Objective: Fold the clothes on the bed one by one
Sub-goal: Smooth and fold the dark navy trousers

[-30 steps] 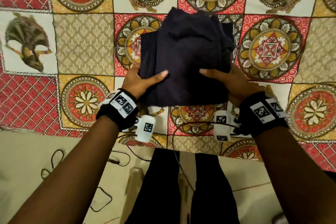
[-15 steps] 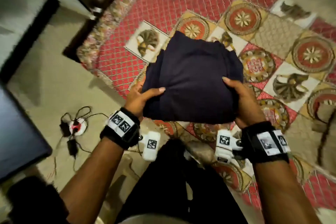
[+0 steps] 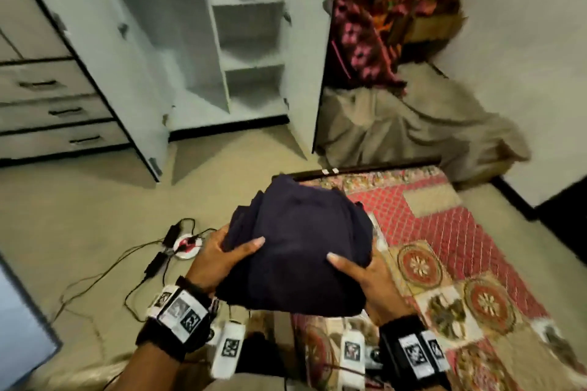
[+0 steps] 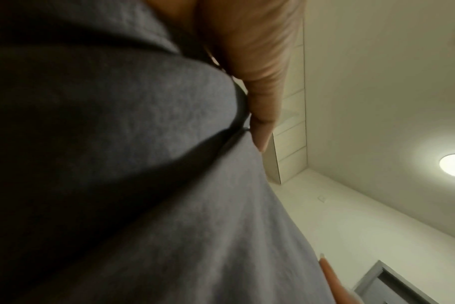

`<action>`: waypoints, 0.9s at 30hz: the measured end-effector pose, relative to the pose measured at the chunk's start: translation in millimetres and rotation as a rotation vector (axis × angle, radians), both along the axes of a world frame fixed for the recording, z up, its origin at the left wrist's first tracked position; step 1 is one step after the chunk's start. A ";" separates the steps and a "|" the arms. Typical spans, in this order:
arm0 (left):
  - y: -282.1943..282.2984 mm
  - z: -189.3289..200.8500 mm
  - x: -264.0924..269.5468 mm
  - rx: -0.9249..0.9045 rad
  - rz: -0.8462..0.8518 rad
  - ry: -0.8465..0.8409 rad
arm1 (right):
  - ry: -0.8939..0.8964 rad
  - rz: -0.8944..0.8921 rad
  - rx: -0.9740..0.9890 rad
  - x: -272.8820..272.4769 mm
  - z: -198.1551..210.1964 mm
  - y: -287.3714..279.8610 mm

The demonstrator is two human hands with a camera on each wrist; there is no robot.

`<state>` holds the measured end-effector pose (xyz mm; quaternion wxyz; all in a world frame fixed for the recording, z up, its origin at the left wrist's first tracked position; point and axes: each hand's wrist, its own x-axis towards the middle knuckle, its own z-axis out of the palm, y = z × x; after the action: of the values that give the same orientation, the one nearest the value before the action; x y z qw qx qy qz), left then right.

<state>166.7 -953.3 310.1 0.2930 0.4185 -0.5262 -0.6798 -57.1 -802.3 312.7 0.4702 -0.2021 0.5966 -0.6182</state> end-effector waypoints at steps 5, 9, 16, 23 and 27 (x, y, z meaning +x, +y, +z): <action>-71.7 -3.7 24.8 -0.086 0.163 0.012 | 0.128 0.172 0.018 2.9 17.1 -99.5; -161.6 -15.5 27.9 -0.123 0.218 0.085 | 0.180 0.198 -0.014 1.1 17.9 -209.1; -377.0 63.3 14.5 -0.234 0.265 0.157 | 0.174 0.134 -0.166 2.3 86.2 -419.9; -512.8 106.9 -7.3 -0.282 0.278 0.153 | 0.173 0.098 -0.278 -15.5 126.1 -545.6; -550.7 81.9 -23.5 -0.161 0.354 0.159 | 0.152 0.095 -0.227 -21.7 98.3 -600.3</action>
<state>143.2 -1504.1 392.0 0.4807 0.4247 -0.4723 -0.6045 -78.7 -1402.6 411.0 0.4265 -0.3283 0.5463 -0.6418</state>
